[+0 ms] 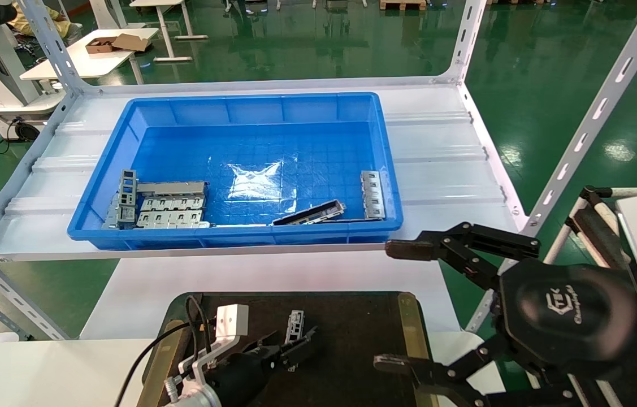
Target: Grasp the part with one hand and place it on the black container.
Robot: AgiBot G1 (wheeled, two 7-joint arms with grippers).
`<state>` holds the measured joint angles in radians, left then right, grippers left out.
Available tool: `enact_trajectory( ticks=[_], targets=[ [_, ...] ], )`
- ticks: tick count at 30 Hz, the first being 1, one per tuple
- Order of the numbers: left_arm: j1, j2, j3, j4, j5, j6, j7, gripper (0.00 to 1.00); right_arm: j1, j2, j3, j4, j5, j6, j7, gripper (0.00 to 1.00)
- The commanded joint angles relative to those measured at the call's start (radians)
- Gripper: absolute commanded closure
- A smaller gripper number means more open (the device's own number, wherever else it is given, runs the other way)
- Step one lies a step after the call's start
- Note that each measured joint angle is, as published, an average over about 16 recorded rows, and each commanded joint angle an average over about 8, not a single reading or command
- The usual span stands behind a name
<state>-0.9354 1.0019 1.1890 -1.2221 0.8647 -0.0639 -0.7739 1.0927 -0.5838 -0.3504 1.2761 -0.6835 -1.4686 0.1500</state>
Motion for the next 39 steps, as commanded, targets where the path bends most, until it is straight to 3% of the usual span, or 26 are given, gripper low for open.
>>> enact_trajectory(
  ticks=[1, 6, 12, 24, 30, 39],
  targets=[
    [-0.007, -0.041, 0.016, -0.054, -0.001, 0.020, 0.005, 0.00, 0.000, 0.000, 0.000, 0.000, 0.000, 0.000, 0.000, 0.00],
    [-0.014, -0.084, -0.017, -0.120, 0.045, 0.102, 0.058, 0.00, 0.000, 0.000, 0.000, 0.000, 0.000, 0.000, 0.000, 0.00],
    [-0.004, -0.117, -0.125, -0.134, 0.067, 0.287, 0.175, 0.00, 0.000, 0.000, 0.000, 0.000, 0.000, 0.000, 0.000, 0.00],
    [0.059, -0.213, -0.387, -0.120, -0.097, 0.750, 0.556, 0.00, 0.000, 0.000, 0.000, 0.000, 0.000, 0.000, 0.000, 0.00],
    [0.062, -0.249, -0.437, -0.112, -0.144, 0.891, 0.657, 0.00, 0.000, 0.000, -0.001, 0.000, 0.000, 0.000, 0.000, 0.00],
    [0.037, -0.296, -0.475, -0.114, -0.181, 1.021, 0.723, 0.00, 0.000, 0.000, -0.001, 0.000, 0.000, 0.000, 0.000, 0.00]
  ],
)
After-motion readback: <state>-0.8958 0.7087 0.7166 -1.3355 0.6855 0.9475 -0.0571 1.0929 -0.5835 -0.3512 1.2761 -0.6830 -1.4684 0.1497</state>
